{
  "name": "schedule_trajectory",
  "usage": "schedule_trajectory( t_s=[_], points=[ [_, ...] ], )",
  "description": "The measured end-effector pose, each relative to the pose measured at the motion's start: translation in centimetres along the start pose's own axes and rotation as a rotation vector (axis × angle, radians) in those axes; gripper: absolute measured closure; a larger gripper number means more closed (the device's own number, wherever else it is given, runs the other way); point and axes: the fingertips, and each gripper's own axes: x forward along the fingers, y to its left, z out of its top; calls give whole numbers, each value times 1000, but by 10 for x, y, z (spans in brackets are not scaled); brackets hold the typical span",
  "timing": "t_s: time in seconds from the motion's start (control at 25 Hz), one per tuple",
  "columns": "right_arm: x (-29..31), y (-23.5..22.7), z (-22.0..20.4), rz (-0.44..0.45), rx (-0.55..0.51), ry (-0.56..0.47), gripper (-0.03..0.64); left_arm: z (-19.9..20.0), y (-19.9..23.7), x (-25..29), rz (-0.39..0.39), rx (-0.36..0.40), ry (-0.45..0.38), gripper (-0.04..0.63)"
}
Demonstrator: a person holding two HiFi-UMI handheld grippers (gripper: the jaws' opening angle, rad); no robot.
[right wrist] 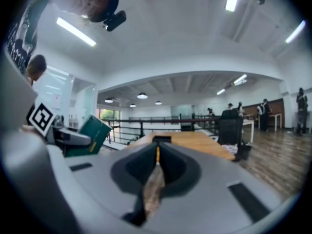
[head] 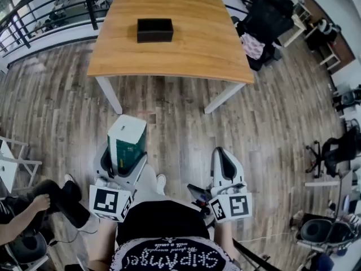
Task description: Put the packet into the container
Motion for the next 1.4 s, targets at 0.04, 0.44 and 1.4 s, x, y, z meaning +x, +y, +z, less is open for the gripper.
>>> schedule_trajectory(
  t_s=[0.04, 0.44, 1.4],
  points=[
    [3, -1, -4, -2, 4, 9, 578, -3, 1, 4, -3, -4, 2, 199],
    [71, 12, 9, 7, 14, 33, 578, 12, 47, 46, -24, -31, 3, 199],
    [202, 55, 20, 38, 16, 82, 578, 17, 172, 97, 22, -68, 27, 199]
  ],
)
